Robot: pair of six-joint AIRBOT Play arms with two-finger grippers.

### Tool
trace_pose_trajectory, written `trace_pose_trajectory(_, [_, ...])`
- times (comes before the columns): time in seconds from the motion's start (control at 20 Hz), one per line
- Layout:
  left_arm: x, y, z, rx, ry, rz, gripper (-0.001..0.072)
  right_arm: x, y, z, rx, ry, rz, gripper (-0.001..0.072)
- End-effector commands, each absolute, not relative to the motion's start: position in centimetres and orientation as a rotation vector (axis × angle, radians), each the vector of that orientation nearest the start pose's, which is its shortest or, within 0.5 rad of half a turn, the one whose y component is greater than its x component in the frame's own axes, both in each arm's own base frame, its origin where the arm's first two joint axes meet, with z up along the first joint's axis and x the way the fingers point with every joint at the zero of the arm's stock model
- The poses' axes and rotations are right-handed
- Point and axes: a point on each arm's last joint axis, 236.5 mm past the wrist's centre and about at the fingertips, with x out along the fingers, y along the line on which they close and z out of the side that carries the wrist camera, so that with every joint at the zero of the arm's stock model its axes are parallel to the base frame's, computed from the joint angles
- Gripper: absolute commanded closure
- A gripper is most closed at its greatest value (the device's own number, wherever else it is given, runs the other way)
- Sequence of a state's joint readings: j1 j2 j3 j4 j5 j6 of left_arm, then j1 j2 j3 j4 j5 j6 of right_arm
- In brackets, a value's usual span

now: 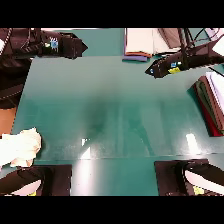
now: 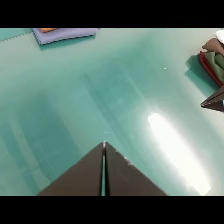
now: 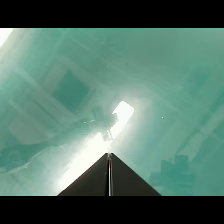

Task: Fold the shirts.

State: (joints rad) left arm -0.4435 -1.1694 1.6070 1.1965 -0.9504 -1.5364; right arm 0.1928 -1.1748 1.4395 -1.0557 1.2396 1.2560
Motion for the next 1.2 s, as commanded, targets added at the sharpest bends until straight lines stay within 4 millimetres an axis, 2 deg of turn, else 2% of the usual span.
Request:
trace_pose_trajectory(0.0, [38.5, -26.1, 28.9, -0.143, 0.556, -0.682, 0.068, 37.4, 18.6, 17.9, 0.02, 0.891, 0.688, 0.0696])
trace_pose_trajectory(0.6, [38.5, -26.1, 28.9, -0.144, 0.555, -0.682, 0.068, 37.3, 18.6, 17.8, 0.019, 0.894, 0.689, 0.0696])
trace_pose_trajectory(0.75, [39.4, -25.5, 30.1, -0.149, 0.495, -0.657, 0.068, 37.3, 18.6, 17.8, 0.019, 0.894, 0.689, 0.0696])
trace_pose_trajectory(0.8, [39.4, -24.2, 29.5, -0.107, 0.518, -0.624, 0.068, 37.3, 18.6, 17.8, 0.019, 0.894, 0.689, 0.0696])
trace_pose_trajectory(0.95, [38.5, -15.2, 26.5, -0.012, 0.673, -0.395, 0.068, 37.2, 18.6, 17.8, 0.018, 0.898, 0.69, 0.0696])
trace_pose_trajectory(1.05, [36.5, -8.3, 24.5, 0.004, 0.743, -0.226, 0.068, 37.2, 18.6, 17.7, 0.017, 0.903, 0.692, 0.0696])
trace_pose_trajectory(1.15, [32.9, -1.8, 20.6, 0.029, 0.864, -0.052, 0.068, 37.2, 18.6, 17.7, 0.018, 0.9, 0.691, 0.0696])
